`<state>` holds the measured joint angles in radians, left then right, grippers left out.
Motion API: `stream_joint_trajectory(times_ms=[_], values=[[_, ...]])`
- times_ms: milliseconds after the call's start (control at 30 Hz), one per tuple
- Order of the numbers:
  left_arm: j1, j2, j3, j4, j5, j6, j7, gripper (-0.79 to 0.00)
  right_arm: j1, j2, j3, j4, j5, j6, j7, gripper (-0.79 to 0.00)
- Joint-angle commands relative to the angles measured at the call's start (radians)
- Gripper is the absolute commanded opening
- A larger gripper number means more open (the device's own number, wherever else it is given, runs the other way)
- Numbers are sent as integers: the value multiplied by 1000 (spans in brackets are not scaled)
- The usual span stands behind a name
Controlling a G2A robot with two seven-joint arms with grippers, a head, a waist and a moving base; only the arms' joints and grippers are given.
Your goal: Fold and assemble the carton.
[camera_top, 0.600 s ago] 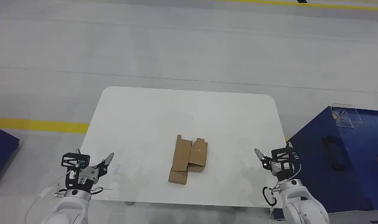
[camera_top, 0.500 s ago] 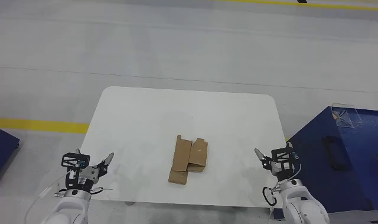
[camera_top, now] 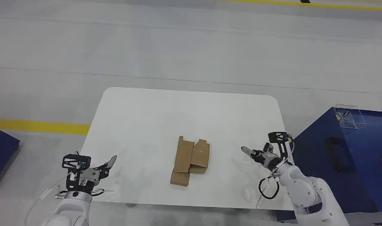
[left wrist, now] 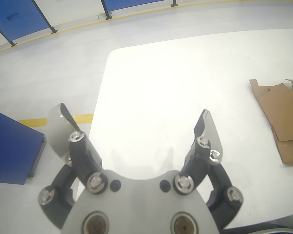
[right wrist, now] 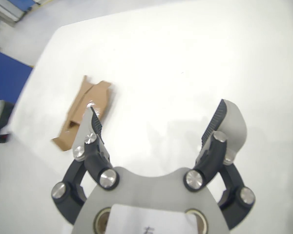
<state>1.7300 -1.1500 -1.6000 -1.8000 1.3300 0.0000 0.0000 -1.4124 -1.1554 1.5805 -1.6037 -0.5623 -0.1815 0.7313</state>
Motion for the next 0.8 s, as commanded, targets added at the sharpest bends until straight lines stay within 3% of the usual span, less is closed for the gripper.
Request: stream_joint_trajectory(times_ms=[0, 67, 167, 500, 567, 633, 767], values=[[0, 0, 0, 0, 0, 0, 0, 0, 127, -1, -26, 136, 279, 28, 297, 0], [0, 0, 0, 0, 0, 0, 0, 0, 240, -4, -68, 278, 386, 36, 445, 0], [0, 0, 0, 0, 0, 0, 0, 0, 363, -20, -162, 471, 466, 37, 535, 0], [0, 0, 0, 0, 0, 0, 0, 0, 563, -109, -420, 859, 582, -103, 462, -9], [0, 0, 0, 0, 0, 0, 0, 0, 583, -128, -458, 904, 599, -144, 442, -126], [0, 0, 0, 0, 0, 0, 0, 0, 604, -144, -489, 955, 596, -164, 397, -351], [0, 0, 0, 0, 0, 0, 0, 0, 641, -177, -543, 1031, 605, -185, 343, -499]])
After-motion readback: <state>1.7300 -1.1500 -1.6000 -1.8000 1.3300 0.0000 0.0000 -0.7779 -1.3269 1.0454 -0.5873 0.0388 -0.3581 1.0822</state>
